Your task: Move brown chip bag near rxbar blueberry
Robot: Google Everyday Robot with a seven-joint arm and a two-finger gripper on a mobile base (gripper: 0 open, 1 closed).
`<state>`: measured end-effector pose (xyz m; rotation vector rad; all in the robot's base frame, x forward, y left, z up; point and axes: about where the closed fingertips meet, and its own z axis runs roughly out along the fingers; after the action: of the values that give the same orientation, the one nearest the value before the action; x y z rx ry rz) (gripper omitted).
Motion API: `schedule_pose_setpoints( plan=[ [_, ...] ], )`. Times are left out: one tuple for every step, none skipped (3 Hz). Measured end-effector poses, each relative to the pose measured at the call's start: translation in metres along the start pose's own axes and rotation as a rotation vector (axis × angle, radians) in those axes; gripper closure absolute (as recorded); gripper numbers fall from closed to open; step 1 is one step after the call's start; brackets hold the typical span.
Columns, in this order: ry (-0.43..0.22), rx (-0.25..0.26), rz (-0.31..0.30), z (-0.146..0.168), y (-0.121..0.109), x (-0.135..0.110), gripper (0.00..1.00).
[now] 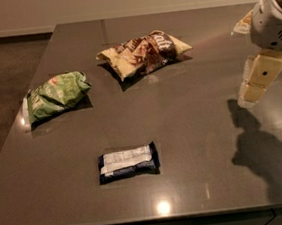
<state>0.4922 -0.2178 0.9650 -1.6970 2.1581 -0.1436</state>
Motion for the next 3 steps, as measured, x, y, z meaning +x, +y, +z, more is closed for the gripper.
schedule_pose_setpoints(
  plan=[
    [-0.032,0.015,-0.008,0.024,-0.033,-0.004,0.0],
    [-0.065,0.034,-0.009,0.058,-0.075,-0.014,0.0],
    [-0.085,0.048,-0.007,0.077,-0.097,-0.022,0.0]
  ],
)
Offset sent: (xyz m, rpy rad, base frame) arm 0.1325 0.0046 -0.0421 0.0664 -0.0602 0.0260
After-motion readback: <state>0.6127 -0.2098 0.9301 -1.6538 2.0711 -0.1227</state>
